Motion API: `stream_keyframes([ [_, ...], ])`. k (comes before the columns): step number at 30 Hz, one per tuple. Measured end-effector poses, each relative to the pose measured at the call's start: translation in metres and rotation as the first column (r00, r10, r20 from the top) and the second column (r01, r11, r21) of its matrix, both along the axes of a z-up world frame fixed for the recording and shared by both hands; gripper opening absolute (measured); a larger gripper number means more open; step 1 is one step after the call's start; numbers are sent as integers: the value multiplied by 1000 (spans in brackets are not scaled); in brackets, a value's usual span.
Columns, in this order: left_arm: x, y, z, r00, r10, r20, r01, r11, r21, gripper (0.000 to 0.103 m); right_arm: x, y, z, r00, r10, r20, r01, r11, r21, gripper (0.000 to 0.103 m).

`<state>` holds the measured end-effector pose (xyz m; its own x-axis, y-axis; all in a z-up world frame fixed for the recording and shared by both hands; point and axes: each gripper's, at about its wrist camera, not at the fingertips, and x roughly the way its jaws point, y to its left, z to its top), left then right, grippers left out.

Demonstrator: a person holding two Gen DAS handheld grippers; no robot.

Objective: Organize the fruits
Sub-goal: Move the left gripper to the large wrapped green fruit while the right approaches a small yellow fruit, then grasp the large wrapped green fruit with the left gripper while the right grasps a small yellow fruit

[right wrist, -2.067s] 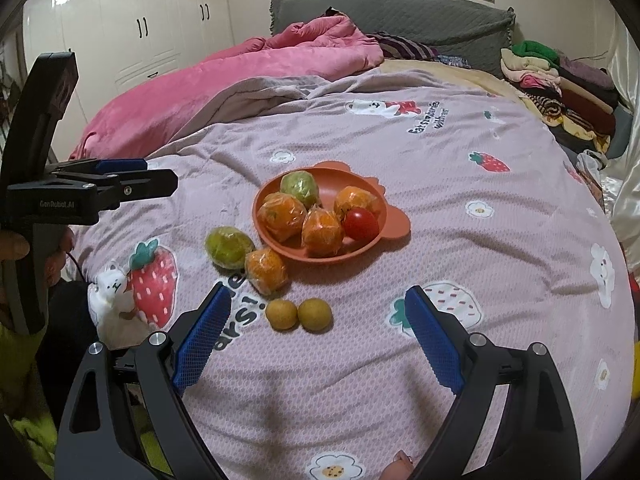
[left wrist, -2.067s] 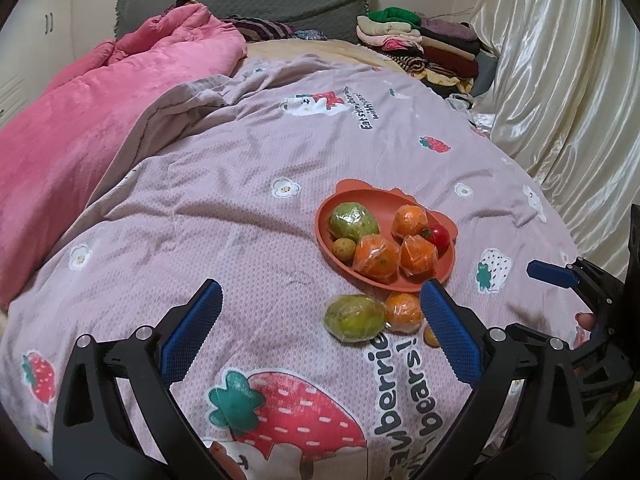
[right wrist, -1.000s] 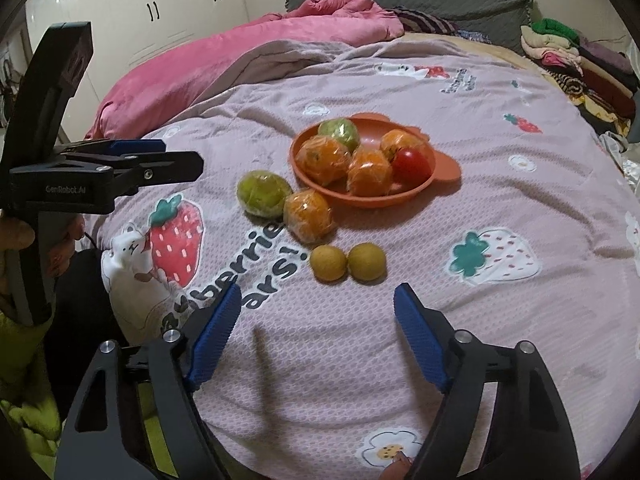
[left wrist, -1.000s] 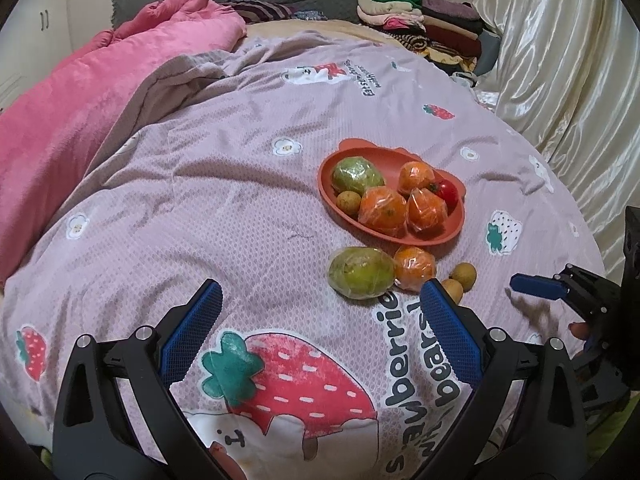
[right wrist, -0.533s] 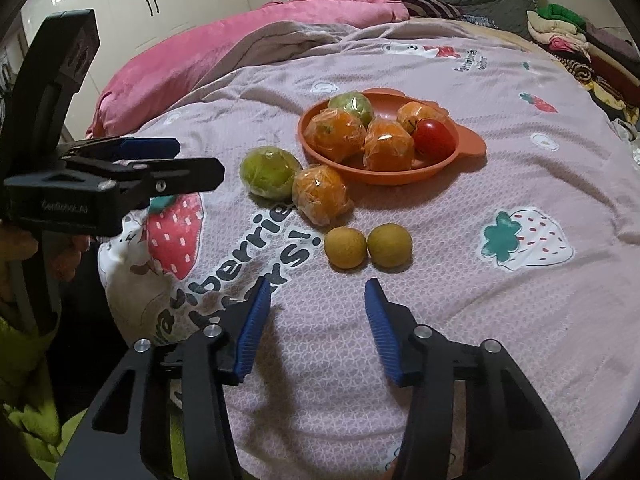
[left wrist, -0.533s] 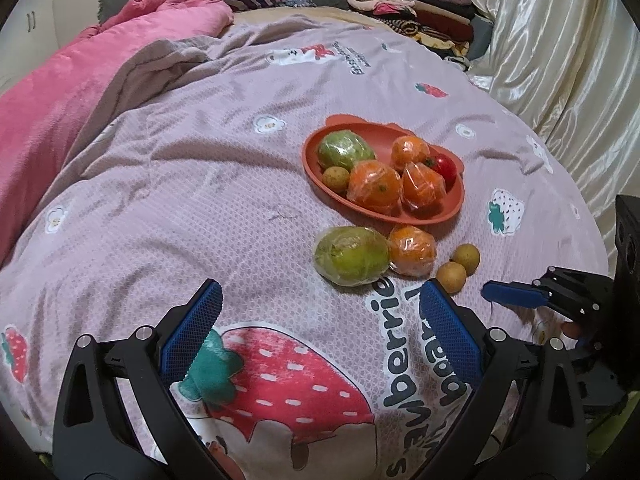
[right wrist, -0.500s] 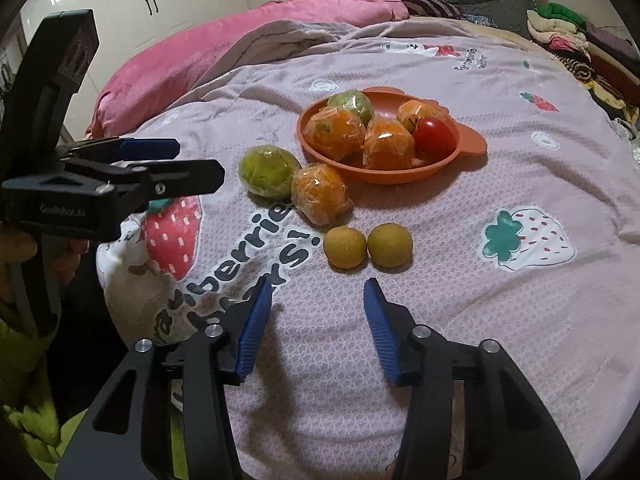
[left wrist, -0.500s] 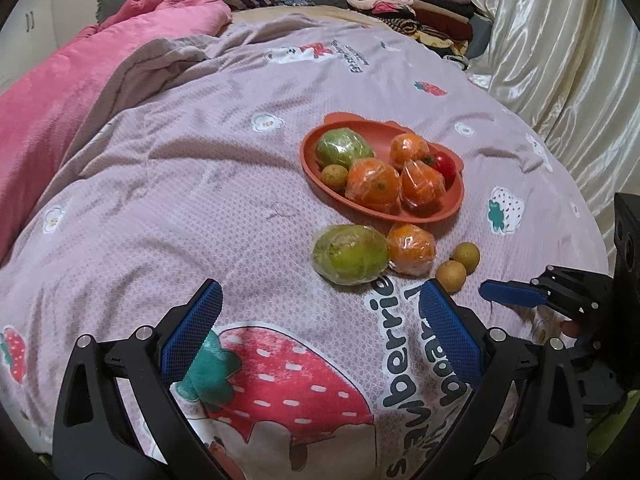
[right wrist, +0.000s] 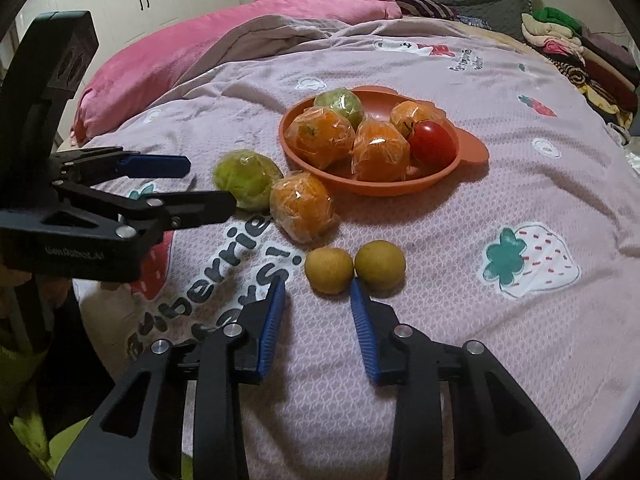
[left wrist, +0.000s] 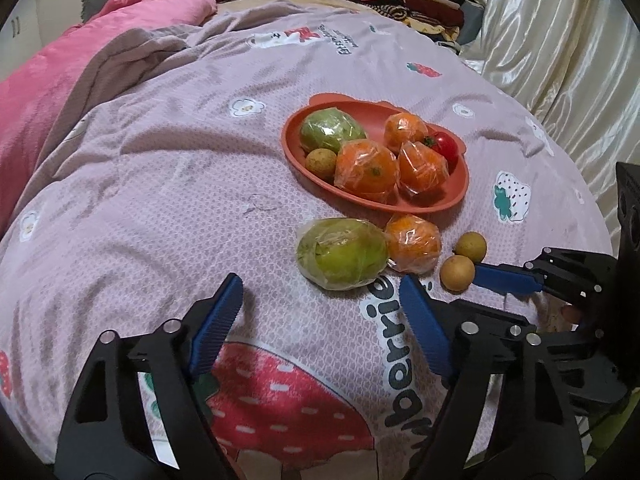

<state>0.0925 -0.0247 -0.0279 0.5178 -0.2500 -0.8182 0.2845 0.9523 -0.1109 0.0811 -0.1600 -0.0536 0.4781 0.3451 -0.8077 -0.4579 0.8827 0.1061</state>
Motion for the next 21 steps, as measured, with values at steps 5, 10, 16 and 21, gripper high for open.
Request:
stream_keyframes([
  [5,6,-3,-5,1000,-10,-7,10,1000,-1,67,4,3,-3,1000,2,5,-1,1000,-16,30],
  [10,13,-3,-8,1000,-16,-10,16,1000,-4,64,9,5,-5,1000,0,9,0,1000,-22,28],
  [16,19,-5,-12,999,-33,-9,33,999,-15,64,12,6,-7,1000,6,11,-6,1000,-23,27],
  [21,24,-6,-14,999,-50,-6,50,998,-26,62,14,6,-8,1000,9,12,-9,1000,-21,26],
])
